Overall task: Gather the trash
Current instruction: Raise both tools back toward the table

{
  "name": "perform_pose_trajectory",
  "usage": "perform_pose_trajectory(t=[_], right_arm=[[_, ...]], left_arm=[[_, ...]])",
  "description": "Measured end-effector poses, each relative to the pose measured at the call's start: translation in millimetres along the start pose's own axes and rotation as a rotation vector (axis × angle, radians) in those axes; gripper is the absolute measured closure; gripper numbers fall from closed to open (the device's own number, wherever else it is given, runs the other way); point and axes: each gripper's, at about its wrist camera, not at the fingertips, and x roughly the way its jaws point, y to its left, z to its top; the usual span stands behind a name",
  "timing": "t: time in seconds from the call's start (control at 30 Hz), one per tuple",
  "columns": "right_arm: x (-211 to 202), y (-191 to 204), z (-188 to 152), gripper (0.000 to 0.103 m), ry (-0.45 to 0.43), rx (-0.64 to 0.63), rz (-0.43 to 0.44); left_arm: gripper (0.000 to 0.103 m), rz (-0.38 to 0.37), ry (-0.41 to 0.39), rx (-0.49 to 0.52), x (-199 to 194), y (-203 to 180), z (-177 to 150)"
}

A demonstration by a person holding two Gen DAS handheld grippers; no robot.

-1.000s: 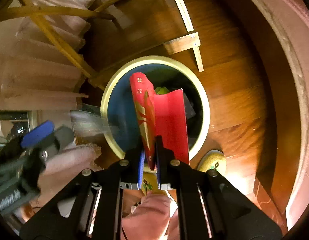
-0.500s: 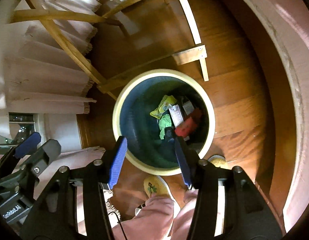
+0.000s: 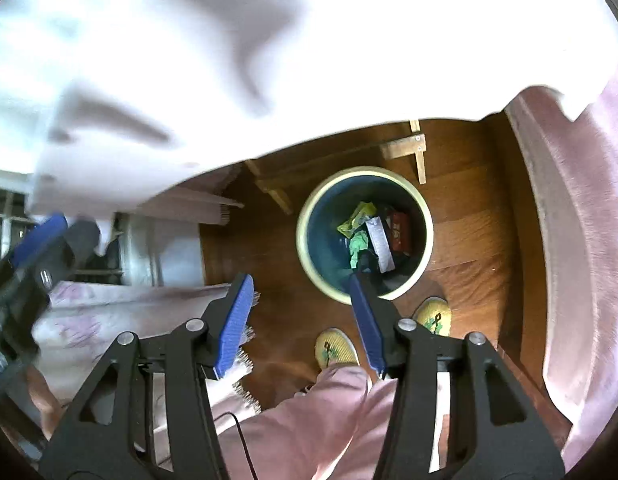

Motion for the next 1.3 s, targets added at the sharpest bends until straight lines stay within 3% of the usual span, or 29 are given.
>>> perform_pose_trajectory(t=[0.4,0.73,1.03,1.3], right_arm=[[-138.2,86.4,4.3,0.055,-0.177,-0.148,-0.02],[-219.6,114.9,33.1,0.055,-0.393,-0.223,-0.103],[-246.6,113.7,78.5,0.055,-0.457,-0.22,-0.108],[-240.0,83.6,172.3,0.055,-0.46,-0.247,-0.082]], left_arm=[[0.02,-0.058,-0.182,0.004,-135.4,38.3,52.9],[0.02,-0.083,-0.293,-0.001,-190.9,43.8,93.2],[0.02,-0.068,-0.308,-0.027,-177.9,49.0,133.4],[0.02,-0.01,-0.254,-0.116,-109.5,39.4,199.5]])
